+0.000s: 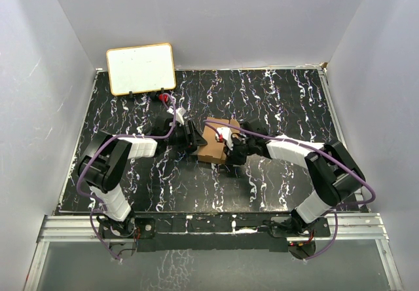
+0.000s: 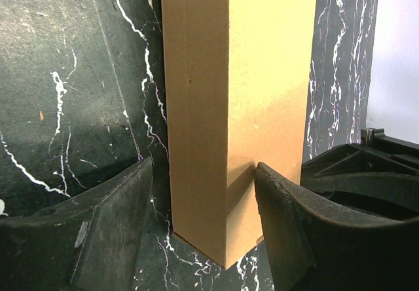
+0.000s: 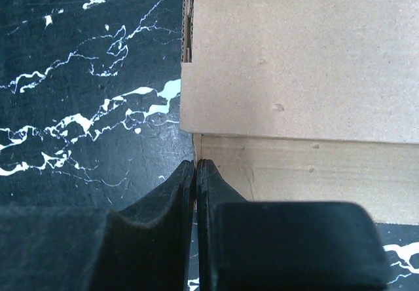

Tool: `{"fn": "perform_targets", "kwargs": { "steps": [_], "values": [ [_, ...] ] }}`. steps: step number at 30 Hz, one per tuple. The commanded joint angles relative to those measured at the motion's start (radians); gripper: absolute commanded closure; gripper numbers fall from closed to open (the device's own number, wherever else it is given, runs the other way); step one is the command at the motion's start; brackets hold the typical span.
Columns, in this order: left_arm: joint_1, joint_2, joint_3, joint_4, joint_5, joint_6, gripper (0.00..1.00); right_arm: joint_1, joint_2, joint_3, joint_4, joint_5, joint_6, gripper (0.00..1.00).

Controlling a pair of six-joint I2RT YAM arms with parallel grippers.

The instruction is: Fold the paper box

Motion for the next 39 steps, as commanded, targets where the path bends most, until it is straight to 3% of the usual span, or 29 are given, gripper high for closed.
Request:
{"fn": "perform_targets", "kwargs": {
  "steps": [1, 24, 39],
  "values": [
    [0.004, -0.015, 0.001, -0.029, -0.013, 0.015, 0.39, 0.024, 0.017, 0.074, 0.004, 0.013, 0.044, 0.9],
    [-0.06, -0.025, 0.02, -0.076, -0.075, 0.028, 0.4, 0.077, 0.13, 0.27, -0.173, 0.098, 0.088, 0.87],
    [-0.062, -0.041, 0.041, -0.107, -0.101, 0.042, 0.38, 0.019, 0.115, 0.253, -0.249, 0.04, 0.018, 0.78]
  ]
}}
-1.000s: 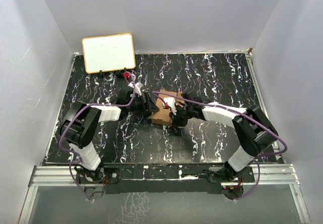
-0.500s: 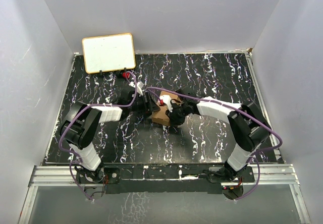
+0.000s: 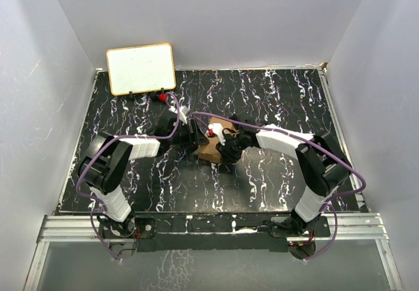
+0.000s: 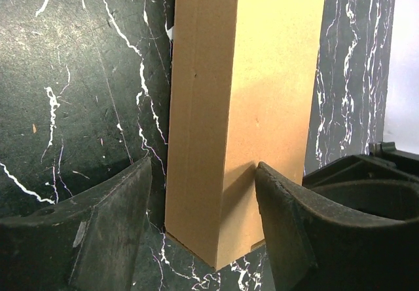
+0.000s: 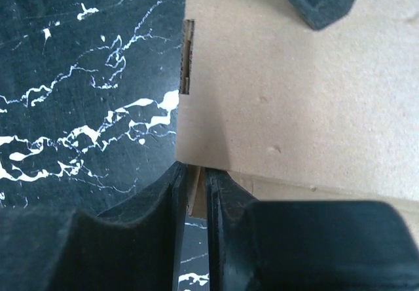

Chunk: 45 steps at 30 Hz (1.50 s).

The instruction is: Fold the paper box

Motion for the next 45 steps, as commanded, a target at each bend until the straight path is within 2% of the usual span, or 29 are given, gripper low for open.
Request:
{"fn": "perform_targets", "kwargs": {
  "steps": [1, 8, 21, 33, 45],
  "values": [
    [-0.015, -0.034, 0.019, -0.083, -0.01, 0.034, 0.38, -0.048, -0.018, 0.026, -0.008, -0.056, -0.052, 0.77],
    [-0.012, -0.039, 0.027, -0.084, -0.005, 0.033, 0.36, -0.083, -0.055, 0.012, -0.037, -0.143, -0.103, 0.62],
    [-0.01, -0.045, 0.033, -0.089, 0.001, 0.036, 0.36, -0.122, -0.096, 0.001, -0.074, -0.223, -0.179, 0.6],
    [-0.01, -0.047, 0.039, -0.089, 0.009, 0.037, 0.36, -0.123, -0.069, -0.03, -0.051, -0.117, -0.213, 0.62],
    [-0.01, -0.046, 0.037, -0.085, 0.011, 0.036, 0.36, -0.105, -0.059, -0.03, -0.056, -0.132, -0.209, 0.74]
  ]
}}
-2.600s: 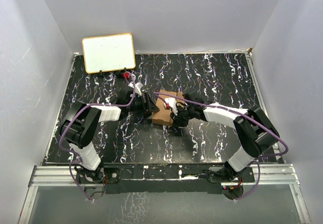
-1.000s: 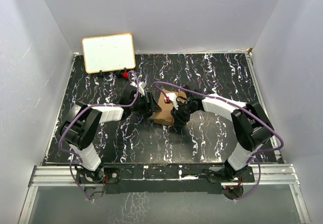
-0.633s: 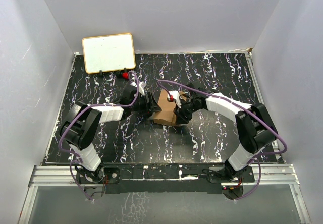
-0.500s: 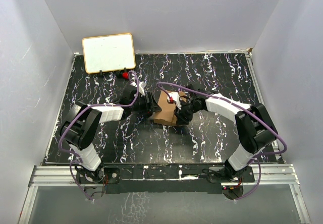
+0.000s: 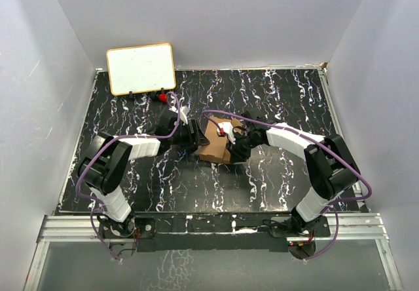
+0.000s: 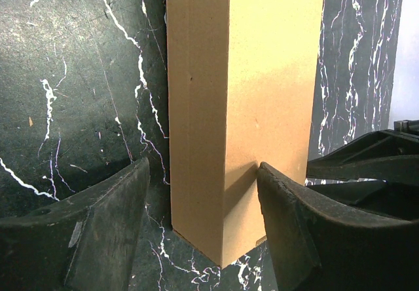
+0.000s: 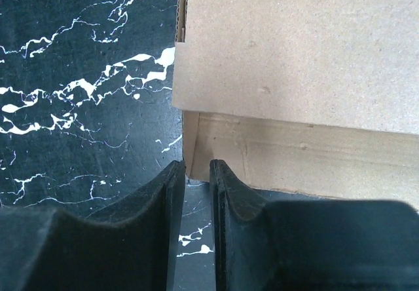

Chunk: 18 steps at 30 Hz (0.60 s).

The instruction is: Fold the paper box

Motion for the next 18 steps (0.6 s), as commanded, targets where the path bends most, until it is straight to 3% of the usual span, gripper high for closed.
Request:
{"fn": "perform_targets", "kwargs": {
  "steps": [1, 9, 18],
  "values": [
    [-0.004, -0.039, 0.016, -0.028, 0.009, 0.021, 0.36, 0.011, -0.003, 0.006, 0.024, -0.034, -0.022, 0.74],
    [-0.004, -0.04, 0.018, -0.028, 0.01, 0.021, 0.36, 0.01, -0.024, 0.007, 0.004, -0.047, -0.038, 0.63],
    [-0.004, -0.039, 0.017, -0.024, 0.012, 0.018, 0.36, 0.028, 0.01, 0.004, 0.038, -0.021, -0.001, 0.7]
  ]
}}
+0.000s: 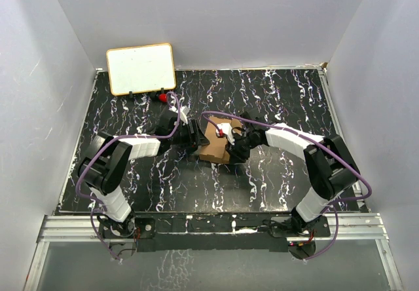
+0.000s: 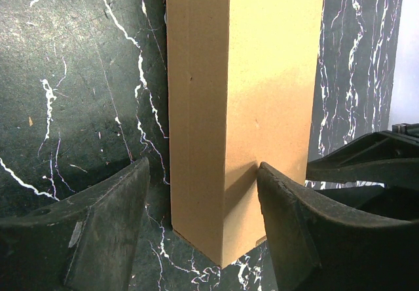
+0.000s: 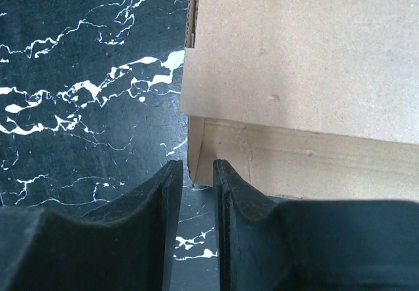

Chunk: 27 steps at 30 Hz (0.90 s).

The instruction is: Fold the paper box

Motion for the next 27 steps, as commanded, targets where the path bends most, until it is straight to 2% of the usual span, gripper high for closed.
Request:
{"fn": "perform_targets", "kwargs": {
  "steps": [1, 6, 10, 14, 27],
  "values": [
    [-0.004, -0.039, 0.017, -0.023, 0.012, 0.018, 0.36, 0.019, 0.014, 0.005, 0.042, -0.017, 0.01, 0.72],
    [-0.004, -0.039, 0.016, -0.021, 0.014, 0.018, 0.36, 0.035, 0.028, 0.01, 0.052, 0.009, 0.027, 0.76],
    [-0.003, -0.037, 0.016, -0.019, 0.017, 0.018, 0.37, 0.04, 0.028, 0.019, 0.064, 0.029, 0.047, 0.85],
    [-0.004, -0.027, 0.02, -0.011, 0.03, 0.019, 0.39, 0.045, 0.024, 0.031, 0.077, 0.039, 0.076, 0.9],
    [-0.02, -0.013, 0.035, -0.033, 0.008, 0.01, 0.44, 0.112, 0.031, 0.103, 0.059, 0.052, 0.141, 0.92]
  ]
}}
